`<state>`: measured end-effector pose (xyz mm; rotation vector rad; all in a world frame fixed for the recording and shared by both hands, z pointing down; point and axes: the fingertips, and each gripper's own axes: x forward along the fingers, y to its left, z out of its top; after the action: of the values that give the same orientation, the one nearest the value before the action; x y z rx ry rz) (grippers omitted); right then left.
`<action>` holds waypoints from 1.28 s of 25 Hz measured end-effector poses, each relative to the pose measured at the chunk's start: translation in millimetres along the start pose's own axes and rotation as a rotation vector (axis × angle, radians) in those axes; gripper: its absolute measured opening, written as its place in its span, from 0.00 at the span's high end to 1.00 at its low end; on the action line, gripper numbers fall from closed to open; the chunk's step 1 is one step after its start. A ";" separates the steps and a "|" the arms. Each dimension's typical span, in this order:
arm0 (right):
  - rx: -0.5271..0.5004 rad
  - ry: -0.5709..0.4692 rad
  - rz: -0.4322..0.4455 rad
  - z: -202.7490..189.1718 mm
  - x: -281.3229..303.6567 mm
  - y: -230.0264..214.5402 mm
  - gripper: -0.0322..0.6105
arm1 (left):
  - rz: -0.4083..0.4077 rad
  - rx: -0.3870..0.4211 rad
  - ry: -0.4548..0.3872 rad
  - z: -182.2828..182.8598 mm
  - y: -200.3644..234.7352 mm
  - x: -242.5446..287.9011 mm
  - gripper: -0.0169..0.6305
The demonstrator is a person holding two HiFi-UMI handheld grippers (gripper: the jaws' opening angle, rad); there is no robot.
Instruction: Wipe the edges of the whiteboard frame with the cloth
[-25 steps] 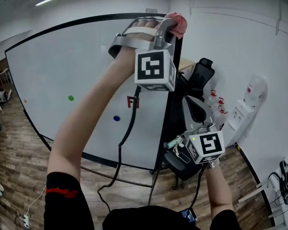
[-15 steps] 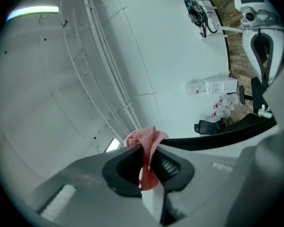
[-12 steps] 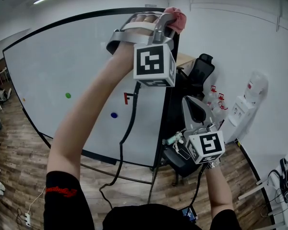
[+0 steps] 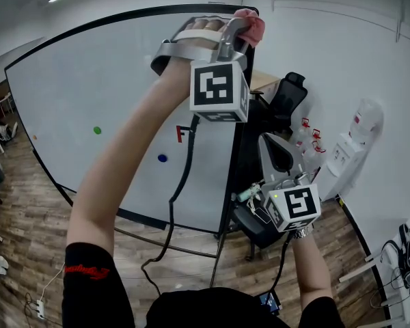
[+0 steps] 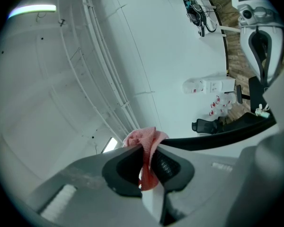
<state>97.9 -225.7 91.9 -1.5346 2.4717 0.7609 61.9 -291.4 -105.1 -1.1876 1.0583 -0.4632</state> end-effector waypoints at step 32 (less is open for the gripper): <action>-0.054 -0.094 -0.124 11.8 -1.6 -5.3 0.95 | -0.022 0.042 0.001 0.1 -30.4 -9.7 0.91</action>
<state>101.6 -220.6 80.5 -1.6127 2.2837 0.8641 64.0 -294.7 -73.4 -1.1629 1.0329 -0.5012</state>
